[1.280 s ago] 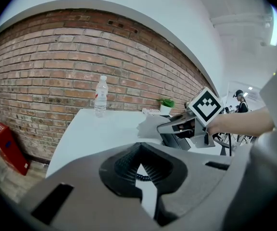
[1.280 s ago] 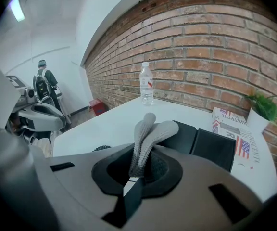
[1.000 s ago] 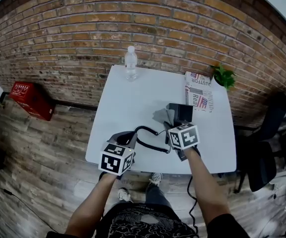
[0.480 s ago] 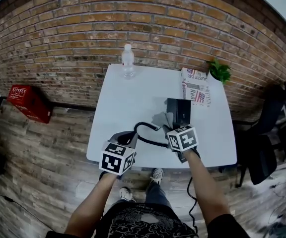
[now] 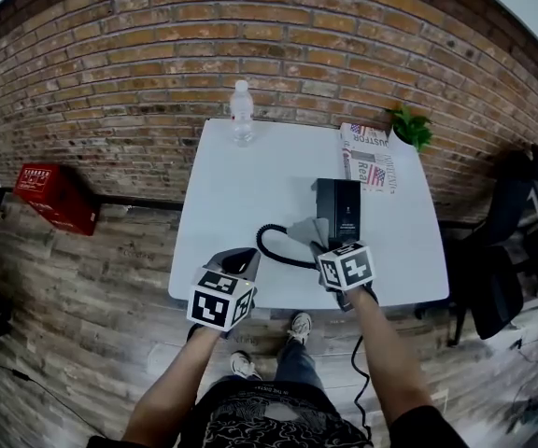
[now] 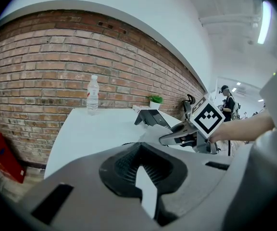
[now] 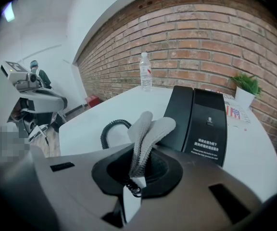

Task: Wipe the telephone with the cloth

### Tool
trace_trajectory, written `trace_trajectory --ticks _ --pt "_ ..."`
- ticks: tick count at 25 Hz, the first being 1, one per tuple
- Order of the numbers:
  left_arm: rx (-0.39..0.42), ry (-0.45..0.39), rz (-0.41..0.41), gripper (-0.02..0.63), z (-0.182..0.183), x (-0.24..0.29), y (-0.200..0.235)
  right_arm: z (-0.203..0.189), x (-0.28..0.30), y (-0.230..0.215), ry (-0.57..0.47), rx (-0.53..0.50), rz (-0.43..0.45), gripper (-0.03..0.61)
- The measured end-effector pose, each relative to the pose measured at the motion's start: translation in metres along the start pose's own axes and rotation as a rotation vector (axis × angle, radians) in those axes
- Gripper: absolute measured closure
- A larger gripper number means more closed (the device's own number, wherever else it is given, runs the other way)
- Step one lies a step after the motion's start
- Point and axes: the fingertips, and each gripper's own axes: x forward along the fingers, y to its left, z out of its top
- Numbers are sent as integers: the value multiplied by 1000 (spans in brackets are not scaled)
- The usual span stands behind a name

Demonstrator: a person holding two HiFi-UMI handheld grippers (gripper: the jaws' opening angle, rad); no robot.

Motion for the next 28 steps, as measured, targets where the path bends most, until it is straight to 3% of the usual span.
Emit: trace_trajectory --ticks 10,28 --pt "20 -3 -17 609 -2 -11 -3 -9 -13 7 -29 33 -29 568" --pt "92 -73 -21 609 37 -19 -17 67 -129 5 -373 57 -139 568"
